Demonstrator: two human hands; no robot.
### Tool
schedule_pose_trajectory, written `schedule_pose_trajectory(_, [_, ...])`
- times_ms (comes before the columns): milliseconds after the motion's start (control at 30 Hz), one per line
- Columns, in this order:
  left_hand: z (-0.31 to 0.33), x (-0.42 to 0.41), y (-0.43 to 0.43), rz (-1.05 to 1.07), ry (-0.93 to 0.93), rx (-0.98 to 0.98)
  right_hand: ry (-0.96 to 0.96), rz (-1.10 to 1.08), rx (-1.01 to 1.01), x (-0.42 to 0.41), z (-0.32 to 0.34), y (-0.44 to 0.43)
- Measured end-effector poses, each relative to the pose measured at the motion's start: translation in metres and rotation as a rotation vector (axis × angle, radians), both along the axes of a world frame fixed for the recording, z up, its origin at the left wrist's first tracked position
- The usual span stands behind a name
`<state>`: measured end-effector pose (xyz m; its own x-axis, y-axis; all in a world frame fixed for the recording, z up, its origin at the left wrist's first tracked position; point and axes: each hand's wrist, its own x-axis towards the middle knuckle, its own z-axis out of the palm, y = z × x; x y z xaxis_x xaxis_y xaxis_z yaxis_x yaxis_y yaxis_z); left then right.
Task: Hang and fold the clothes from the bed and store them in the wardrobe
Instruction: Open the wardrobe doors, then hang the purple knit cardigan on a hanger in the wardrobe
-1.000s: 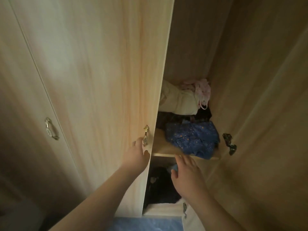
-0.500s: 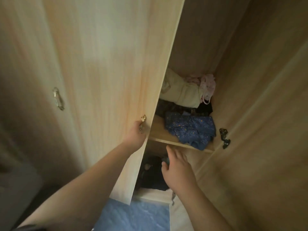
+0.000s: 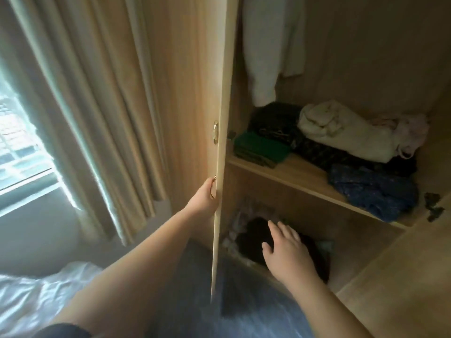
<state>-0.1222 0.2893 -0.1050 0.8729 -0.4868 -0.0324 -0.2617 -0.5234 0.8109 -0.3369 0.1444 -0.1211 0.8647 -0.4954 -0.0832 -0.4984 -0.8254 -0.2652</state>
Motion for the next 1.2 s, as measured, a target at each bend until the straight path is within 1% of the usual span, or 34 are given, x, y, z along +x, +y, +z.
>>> schedule_pose_trajectory(33, [0.003, 0.004, 0.019, 0.011, -0.006, 0.036, -0.009, 0.003, -0.004, 0.0, 0.002, 0.012])
schedule_pose_trajectory(133, [-0.004, 0.005, 0.071, 0.023, 0.0, 0.305, -0.037, -0.02, -0.028, -0.005, 0.008, 0.045])
schedule_pose_trajectory(200, [-0.016, -0.007, 0.101, -0.009, 0.031, 0.376, -0.053, -0.056, -0.06, -0.014, 0.01, 0.066])
schedule_pose_trajectory(233, [-0.023, -0.017, 0.114, -0.049, 0.011, 0.398, -0.057, -0.078, -0.07, -0.02, 0.009, 0.078])
schedule_pose_trajectory(300, [-0.035, -0.043, 0.14, -0.19, -0.113, 0.466, -0.058, -0.136, -0.075, -0.035, 0.005, 0.104])
schedule_pose_trajectory(367, [-0.048, -0.075, 0.159, -0.334, -0.292, 0.525, -0.058, -0.205, -0.077, -0.056, -0.003, 0.133])
schedule_pose_trajectory(433, [-0.059, -0.112, 0.17, -0.455, -0.438, 0.502, -0.048, -0.266, -0.084, -0.08, -0.012, 0.16])
schedule_pose_trajectory(467, [-0.063, -0.132, 0.174, -0.524, -0.477, 0.479, -0.034, -0.293, -0.087, -0.095, -0.016, 0.173])
schedule_pose_trajectory(633, [-0.079, -0.23, 0.172, -0.84, -0.487, 0.418, 0.035, -0.498, -0.134, -0.197, -0.023, 0.23])
schedule_pose_trajectory(733, [-0.081, -0.289, 0.166, -1.015, -0.501, 0.39, 0.077, -0.683, -0.123, -0.279, -0.025, 0.261])
schedule_pose_trajectory(833, [-0.078, -0.351, 0.162, -1.166, -0.554, 0.357, 0.12, -0.868, -0.161, -0.359, -0.027, 0.296])
schedule_pose_trajectory(900, [-0.076, -0.388, 0.16, -1.252, -0.57, 0.335, 0.121, -0.991, -0.149, -0.403, -0.029, 0.318])
schedule_pose_trajectory(1000, [-0.075, -0.455, 0.159, -1.447, -0.595, 0.289, 0.129, -1.173, -0.115, -0.47, -0.033, 0.353])
schedule_pose_trajectory(1100, [-0.077, -0.522, 0.161, -1.588, -0.661, 0.248, 0.098, -1.301, -0.118, -0.529, -0.039, 0.389])
schedule_pose_trajectory(1200, [-0.081, -0.588, 0.166, -1.717, -0.689, 0.255, 0.081, -1.419, -0.091, -0.586, -0.046, 0.422])
